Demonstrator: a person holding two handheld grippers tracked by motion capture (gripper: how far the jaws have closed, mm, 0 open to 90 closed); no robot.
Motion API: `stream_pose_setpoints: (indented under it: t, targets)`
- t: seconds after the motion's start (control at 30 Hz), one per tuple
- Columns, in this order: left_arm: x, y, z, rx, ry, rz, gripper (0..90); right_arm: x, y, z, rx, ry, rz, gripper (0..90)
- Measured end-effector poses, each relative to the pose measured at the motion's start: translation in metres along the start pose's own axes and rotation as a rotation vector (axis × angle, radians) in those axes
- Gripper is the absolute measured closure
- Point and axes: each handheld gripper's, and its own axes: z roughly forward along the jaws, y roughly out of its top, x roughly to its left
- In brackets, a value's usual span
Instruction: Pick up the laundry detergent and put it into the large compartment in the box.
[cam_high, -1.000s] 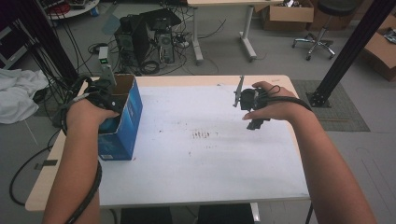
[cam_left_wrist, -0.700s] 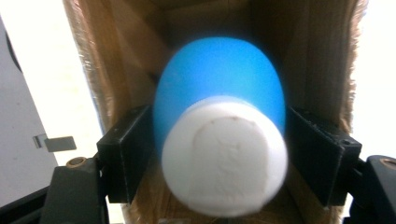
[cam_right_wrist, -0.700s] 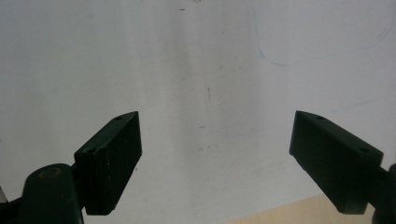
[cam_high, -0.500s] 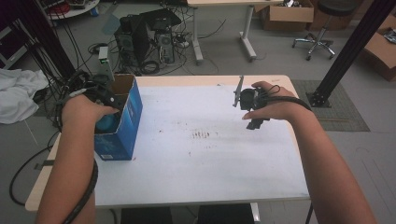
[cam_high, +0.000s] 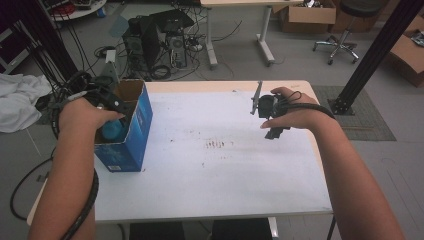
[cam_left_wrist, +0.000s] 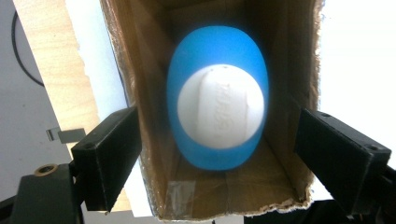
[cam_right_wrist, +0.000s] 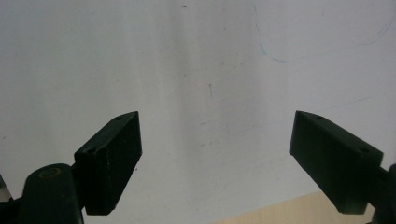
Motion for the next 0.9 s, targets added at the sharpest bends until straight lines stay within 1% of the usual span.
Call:
stream_pose_setpoints:
  t: [0.03, 0.07, 0.13, 0.43, 0.53, 0.63, 0.73, 0.8, 0.9]
  targets:
    - [0.0, -0.001, -0.002, -0.009, 0.003, -0.002, 15.2, 0.0, 0.0, 0.0, 0.0, 0.0, 0.0, 17.0]
    - [0.0, -0.001, -0.003, -0.007, 0.006, 0.002, 15.2, 0.0, 0.0, 0.0, -0.001, 0.001, 0.0, 17.0]
    - [-0.001, -0.001, -0.006, -0.013, 0.014, -0.003, 13.6, 0.0, 0.001, 0.0, 0.0, 0.001, -0.003, 17.0]
    - [-0.006, -0.004, -0.018, -0.03, 0.044, 0.03, 6.9, 0.002, 0.003, 0.0, 0.004, 0.0, -0.006, 17.0]
    - [-0.011, -0.004, -0.023, -0.036, 0.051, 0.06, 5.9, 0.002, 0.004, 0.0, 0.004, 0.001, -0.008, 17.0]
    - [-0.018, -0.005, -0.028, -0.048, 0.059, 0.088, 4.7, 0.002, 0.004, 0.0, 0.009, 0.002, -0.008, 17.0]
    - [-0.025, -0.005, -0.031, -0.05, 0.063, 0.115, 1.2, 0.002, 0.004, 0.0, 0.01, 0.002, -0.008, 17.0]
    - [-0.031, -0.005, -0.034, -0.06, 0.066, 0.137, 0.7, 0.002, 0.004, 0.0, 0.011, 0.0, -0.009, 17.0]
    - [-0.038, -0.005, -0.036, -0.061, 0.073, 0.163, 0.1, 0.002, 0.004, -0.001, 0.009, 0.0, -0.007, 17.0]
